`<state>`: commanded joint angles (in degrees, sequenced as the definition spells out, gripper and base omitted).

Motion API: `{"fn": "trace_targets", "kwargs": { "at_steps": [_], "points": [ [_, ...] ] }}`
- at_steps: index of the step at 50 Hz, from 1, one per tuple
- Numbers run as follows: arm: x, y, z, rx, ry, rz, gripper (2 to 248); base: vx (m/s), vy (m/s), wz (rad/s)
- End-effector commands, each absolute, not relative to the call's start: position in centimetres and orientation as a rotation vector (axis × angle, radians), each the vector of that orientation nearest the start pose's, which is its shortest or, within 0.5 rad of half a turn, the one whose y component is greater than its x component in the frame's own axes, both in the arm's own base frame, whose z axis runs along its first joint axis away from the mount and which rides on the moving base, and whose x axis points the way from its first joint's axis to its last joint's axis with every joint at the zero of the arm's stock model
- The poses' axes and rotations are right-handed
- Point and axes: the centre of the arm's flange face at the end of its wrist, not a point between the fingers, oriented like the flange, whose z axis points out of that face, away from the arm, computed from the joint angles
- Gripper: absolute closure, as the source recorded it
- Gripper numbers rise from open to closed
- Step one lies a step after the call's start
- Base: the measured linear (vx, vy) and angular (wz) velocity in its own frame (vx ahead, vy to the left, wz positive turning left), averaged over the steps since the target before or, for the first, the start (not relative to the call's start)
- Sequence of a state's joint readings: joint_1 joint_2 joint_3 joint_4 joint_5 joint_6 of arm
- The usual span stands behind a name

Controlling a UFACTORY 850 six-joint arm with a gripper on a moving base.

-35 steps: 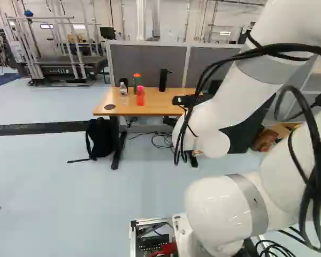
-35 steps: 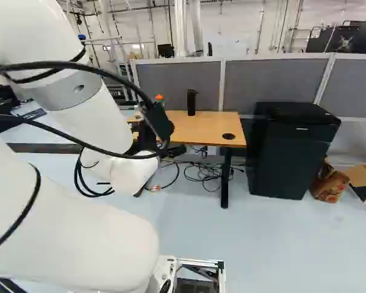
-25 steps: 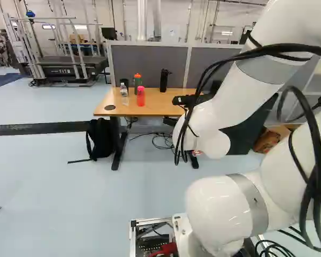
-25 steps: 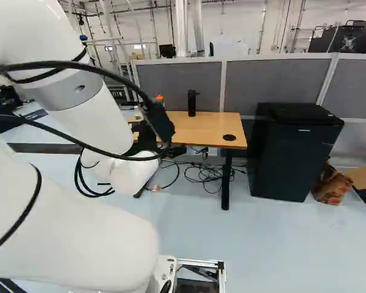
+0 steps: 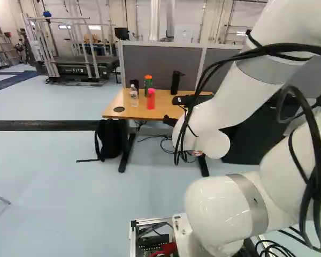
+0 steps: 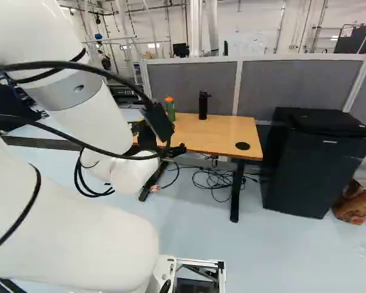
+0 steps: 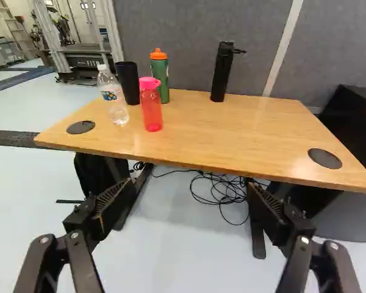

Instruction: Pick up the green bottle from the table

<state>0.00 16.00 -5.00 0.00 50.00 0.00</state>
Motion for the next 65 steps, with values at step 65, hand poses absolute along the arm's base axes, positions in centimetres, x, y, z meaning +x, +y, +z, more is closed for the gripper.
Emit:
{"fn": "trace_targets", "kwargs": {
  "at_steps": [65],
  "points": [
    [27.03,0.00,36.56,-2.558,0.000,-1.824,3,0.192,-0.061,0.135]
  ]
}}
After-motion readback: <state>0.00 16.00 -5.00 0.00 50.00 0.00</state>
